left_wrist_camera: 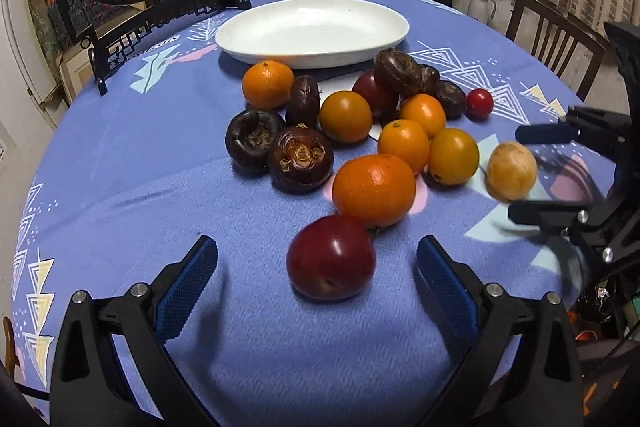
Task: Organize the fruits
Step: 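Grasp the light brown potato-like fruit with the right gripper while the left grasps a red plum, then carry both fruits over the white plate and open both grippers to release them, then move both open grippers back to the fruit pile, then grasp a mandarin with the left gripper while the right grasps a yellow-orange fruit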
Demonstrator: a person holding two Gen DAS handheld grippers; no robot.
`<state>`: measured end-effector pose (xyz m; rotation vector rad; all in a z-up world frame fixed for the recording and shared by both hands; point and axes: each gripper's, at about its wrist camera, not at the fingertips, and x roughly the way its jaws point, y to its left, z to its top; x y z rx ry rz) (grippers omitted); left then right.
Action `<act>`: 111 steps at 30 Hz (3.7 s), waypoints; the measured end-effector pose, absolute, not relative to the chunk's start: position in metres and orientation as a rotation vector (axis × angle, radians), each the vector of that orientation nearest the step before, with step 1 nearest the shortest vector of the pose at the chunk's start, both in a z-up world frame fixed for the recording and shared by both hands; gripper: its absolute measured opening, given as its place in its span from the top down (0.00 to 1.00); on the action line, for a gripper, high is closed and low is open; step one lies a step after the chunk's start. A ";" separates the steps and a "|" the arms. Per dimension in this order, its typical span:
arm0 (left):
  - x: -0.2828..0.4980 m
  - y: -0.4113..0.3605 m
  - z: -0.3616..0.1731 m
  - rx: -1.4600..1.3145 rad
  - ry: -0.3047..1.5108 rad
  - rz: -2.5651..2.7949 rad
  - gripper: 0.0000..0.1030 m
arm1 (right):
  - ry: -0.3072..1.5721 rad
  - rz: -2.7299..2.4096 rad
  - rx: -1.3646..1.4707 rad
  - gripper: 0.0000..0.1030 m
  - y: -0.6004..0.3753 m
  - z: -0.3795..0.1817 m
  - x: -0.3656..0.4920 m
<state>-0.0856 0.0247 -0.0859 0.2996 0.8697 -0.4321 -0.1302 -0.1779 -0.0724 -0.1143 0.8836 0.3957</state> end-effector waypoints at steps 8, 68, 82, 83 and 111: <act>-0.080 0.025 -0.087 0.305 0.886 -0.442 0.41 | 0.915 0.419 -0.077 0.43 -0.181 -0.079 -0.126; 0.102 -0.048 -0.006 0.302 0.801 -0.241 0.20 | 0.784 0.233 -0.115 0.32 -0.213 -0.001 0.073; -0.046 0.007 -0.022 0.318 0.772 -0.395 0.12 | 0.757 0.353 -0.226 0.24 -0.211 -0.004 -0.072; -0.052 0.008 -0.027 0.314 0.779 -0.410 0.12 | 0.763 0.373 -0.230 0.24 -0.208 -0.007 -0.080; -0.071 0.024 -0.059 0.248 0.856 -0.512 0.71 | 0.937 0.510 -0.222 0.63 -0.137 -0.077 -0.086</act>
